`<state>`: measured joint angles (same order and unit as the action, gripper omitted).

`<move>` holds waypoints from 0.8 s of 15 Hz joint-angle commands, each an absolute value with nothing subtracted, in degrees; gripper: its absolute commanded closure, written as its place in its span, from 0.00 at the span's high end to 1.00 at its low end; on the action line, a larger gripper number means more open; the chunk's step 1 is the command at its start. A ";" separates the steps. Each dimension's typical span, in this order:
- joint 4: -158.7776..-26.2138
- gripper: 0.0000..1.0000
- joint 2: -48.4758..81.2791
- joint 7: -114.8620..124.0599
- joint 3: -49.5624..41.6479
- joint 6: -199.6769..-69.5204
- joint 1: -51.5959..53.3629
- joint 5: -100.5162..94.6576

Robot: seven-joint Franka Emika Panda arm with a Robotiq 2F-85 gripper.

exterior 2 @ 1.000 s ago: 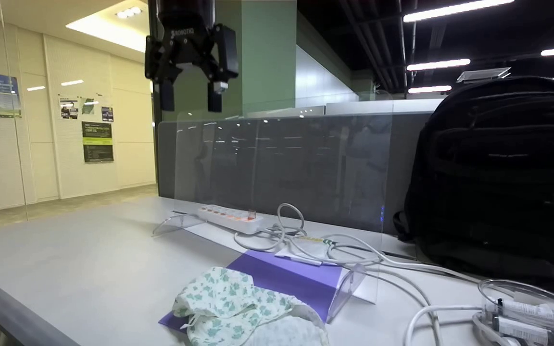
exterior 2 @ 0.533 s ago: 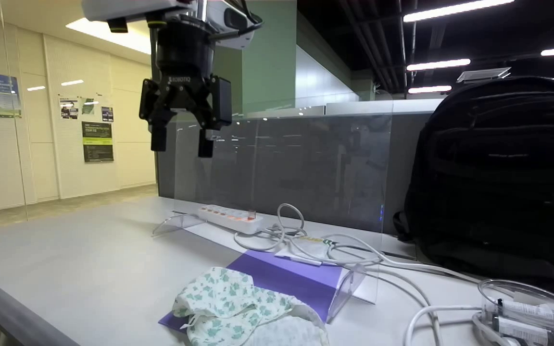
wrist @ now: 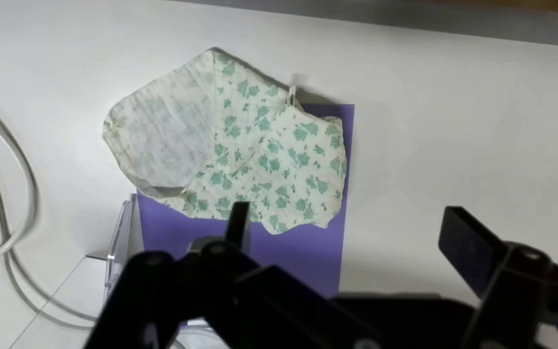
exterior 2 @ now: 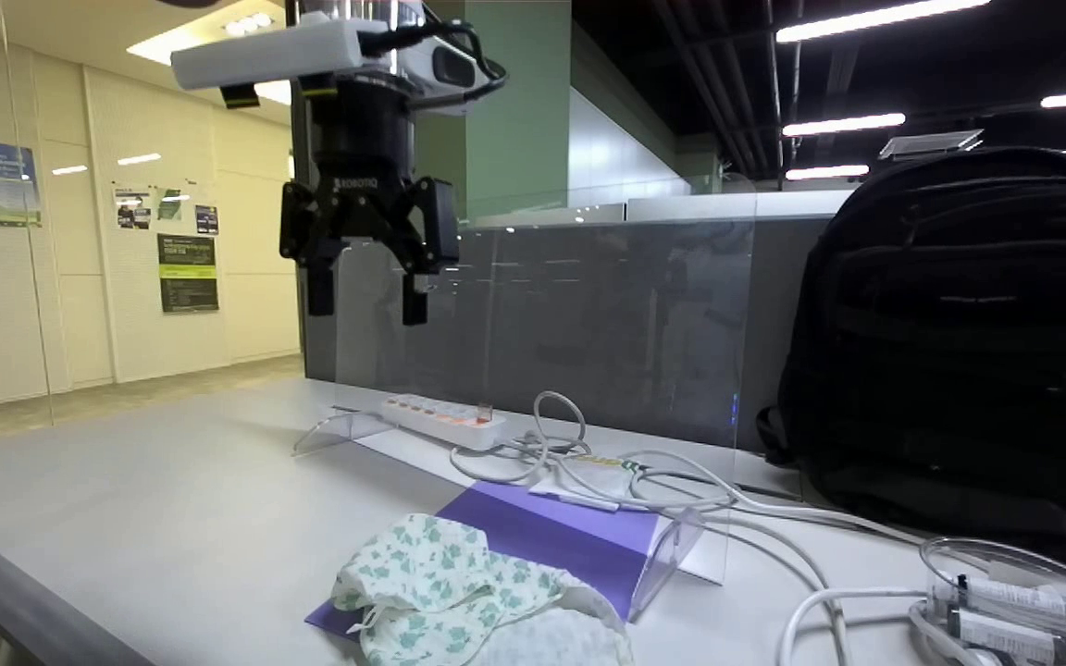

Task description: Hang the fabric on the glass panel

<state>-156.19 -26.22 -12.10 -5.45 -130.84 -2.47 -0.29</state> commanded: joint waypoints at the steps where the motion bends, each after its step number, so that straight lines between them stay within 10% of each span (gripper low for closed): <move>1: -157.40 1.00 -20.49 -14.17 -5.72 -140.32 -1.35 -0.66; 12: -156.70 1.00 -1.15 -19.47 -4.29 -154.06 0.97 1.30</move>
<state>-157.99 -5.58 -18.07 -4.91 -153.11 1.09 0.49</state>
